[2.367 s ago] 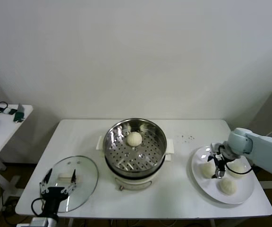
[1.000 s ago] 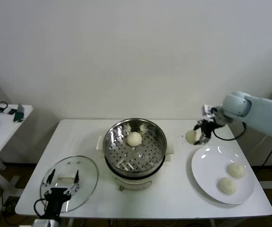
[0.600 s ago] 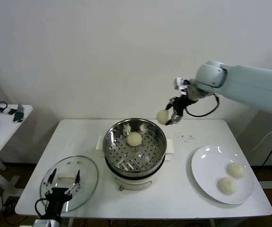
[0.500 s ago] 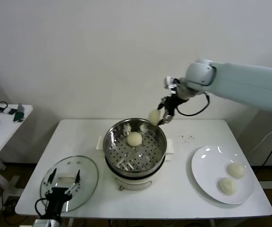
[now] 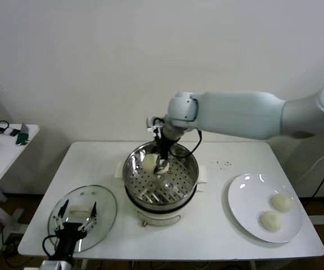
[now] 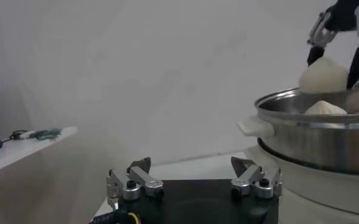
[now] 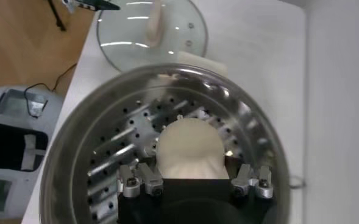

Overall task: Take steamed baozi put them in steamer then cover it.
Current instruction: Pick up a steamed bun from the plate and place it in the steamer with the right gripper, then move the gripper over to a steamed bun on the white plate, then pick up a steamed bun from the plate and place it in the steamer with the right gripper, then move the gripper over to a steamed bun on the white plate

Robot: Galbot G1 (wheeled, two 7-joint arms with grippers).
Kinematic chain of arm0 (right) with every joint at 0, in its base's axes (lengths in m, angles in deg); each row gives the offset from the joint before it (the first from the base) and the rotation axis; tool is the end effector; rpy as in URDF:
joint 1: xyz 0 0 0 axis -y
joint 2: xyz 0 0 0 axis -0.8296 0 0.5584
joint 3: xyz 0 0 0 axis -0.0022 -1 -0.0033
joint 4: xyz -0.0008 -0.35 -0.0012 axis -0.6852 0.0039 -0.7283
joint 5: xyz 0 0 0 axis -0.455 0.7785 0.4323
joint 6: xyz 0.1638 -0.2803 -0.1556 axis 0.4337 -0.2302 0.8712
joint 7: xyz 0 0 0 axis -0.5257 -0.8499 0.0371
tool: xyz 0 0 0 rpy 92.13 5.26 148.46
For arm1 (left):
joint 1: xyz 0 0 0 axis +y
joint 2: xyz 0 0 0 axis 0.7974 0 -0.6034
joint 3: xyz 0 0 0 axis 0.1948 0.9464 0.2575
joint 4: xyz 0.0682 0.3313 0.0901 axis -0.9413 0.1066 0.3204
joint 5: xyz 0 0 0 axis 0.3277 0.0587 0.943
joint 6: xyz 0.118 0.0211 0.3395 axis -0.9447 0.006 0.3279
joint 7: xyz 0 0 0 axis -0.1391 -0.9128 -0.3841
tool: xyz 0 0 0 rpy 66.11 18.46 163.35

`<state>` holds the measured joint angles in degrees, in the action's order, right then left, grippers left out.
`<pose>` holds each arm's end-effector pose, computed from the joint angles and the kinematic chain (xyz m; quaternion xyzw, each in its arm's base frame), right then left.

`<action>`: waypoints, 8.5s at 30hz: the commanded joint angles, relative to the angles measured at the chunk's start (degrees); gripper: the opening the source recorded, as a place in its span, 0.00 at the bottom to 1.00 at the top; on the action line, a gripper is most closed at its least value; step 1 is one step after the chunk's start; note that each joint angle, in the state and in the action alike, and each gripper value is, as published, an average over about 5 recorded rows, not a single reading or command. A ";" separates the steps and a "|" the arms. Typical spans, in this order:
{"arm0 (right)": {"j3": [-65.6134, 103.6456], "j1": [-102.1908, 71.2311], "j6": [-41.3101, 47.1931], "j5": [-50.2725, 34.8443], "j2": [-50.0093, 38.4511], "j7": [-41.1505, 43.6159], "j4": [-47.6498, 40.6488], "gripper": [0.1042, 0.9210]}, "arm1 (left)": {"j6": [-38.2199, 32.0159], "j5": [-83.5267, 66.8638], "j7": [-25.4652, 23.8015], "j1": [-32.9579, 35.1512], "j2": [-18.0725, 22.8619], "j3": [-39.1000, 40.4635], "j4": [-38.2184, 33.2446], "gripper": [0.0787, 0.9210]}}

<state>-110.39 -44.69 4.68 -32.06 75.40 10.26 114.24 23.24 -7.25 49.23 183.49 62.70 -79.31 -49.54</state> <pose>0.5276 0.1798 -0.0700 0.5901 -0.5395 0.4930 0.3429 0.1271 0.0731 -0.3333 0.0186 -0.9936 -0.0911 0.0640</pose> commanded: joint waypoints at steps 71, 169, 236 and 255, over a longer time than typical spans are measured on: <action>20.37 -35.08 -16.05 48.56 -55.06 13.62 6.66 0.88 | 0.57 1.41 4.86 0.72 1.60 -0.44 0.15 0.88; 2.05 0.07 -56.90 51.93 4.88 23.22 5.99 0.72 | 0.09 -2.55 4.84 2.03 -0.11 -0.76 1.49 0.88; 11.26 -12.49 -20.65 41.61 -49.17 15.25 0.51 0.88 | -0.09 -2.82 4.43 2.40 0.71 -0.57 -0.12 0.88; 41.10 -44.89 -26.44 61.73 -49.89 19.15 -11.66 0.88 | 0.00 -1.88 4.52 3.61 1.48 -1.30 0.07 0.88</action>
<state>-83.37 -74.00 -20.55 19.97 27.97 28.52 108.40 23.12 -9.34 53.71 187.05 64.05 -80.61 -49.55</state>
